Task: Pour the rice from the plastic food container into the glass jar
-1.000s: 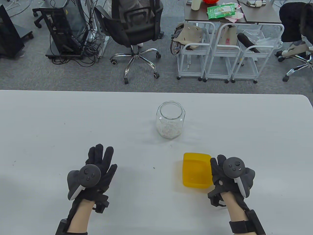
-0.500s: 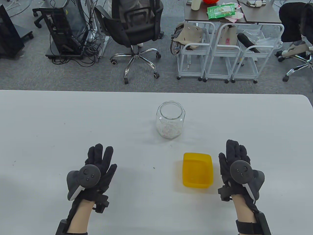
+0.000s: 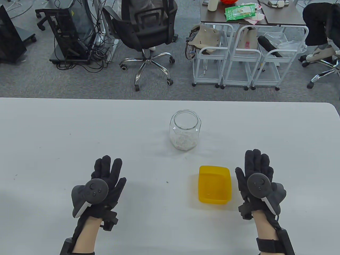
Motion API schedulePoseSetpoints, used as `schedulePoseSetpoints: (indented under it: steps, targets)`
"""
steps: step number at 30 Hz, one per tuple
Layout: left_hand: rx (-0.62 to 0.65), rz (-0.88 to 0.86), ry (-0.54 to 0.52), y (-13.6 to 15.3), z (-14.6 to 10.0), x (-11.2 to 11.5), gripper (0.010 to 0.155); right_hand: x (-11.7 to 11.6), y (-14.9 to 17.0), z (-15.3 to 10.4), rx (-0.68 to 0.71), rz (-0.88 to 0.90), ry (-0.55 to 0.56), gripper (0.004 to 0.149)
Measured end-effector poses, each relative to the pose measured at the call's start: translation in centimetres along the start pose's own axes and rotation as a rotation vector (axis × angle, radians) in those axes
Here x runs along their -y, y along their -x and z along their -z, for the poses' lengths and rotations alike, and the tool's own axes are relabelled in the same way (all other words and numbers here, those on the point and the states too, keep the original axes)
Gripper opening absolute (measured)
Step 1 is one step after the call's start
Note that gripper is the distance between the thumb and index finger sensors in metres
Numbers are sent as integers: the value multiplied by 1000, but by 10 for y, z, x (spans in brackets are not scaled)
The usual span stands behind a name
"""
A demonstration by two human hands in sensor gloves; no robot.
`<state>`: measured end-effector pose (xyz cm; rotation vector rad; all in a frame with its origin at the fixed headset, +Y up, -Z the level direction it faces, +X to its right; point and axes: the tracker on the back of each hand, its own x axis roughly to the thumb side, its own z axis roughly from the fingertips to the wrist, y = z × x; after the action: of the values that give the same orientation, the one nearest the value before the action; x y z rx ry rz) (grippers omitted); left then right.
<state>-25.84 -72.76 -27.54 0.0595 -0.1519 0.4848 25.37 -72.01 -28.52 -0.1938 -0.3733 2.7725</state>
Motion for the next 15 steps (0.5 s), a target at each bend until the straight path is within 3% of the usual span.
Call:
schedulePoseSetpoints:
  steps: [15]
  targets:
    - [-1,-3,-6,0,0,-1,67,-1,0,0,-9,31,-40,68]
